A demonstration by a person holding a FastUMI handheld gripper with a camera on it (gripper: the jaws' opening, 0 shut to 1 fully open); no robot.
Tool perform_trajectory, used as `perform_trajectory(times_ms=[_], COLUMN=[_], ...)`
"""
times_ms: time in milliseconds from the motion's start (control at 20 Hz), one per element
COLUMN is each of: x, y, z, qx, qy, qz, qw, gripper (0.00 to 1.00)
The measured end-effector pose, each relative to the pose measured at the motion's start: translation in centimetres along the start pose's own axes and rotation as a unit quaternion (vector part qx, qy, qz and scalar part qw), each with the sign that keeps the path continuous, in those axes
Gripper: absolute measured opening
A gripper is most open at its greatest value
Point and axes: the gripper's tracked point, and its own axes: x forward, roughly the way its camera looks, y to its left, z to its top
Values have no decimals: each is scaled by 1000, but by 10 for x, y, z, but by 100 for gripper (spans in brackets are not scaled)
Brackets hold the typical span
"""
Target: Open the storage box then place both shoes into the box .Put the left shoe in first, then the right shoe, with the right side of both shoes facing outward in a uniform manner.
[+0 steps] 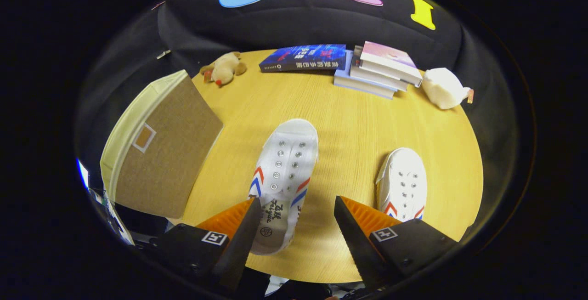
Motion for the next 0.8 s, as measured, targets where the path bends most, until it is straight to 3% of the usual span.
perform_trajectory(times_ms=[100, 200, 250, 350, 500, 650, 800], x=[16, 25, 29, 32, 33, 34, 33], y=[-8, -2, 0, 2, 12, 10, 7], z=[-13, -17, -11, -11, -10, -10, -9], qx=[-8, 15, 30, 43, 64, 86, 105], qy=[28, 40, 32, 38, 41, 51, 45], qz=[-7, 6, 9, 14, 38, 35, 37], qw=[1000, 999, 999, 998, 996, 994, 993], gripper=[93, 84, 75, 69, 38, 30, 12])
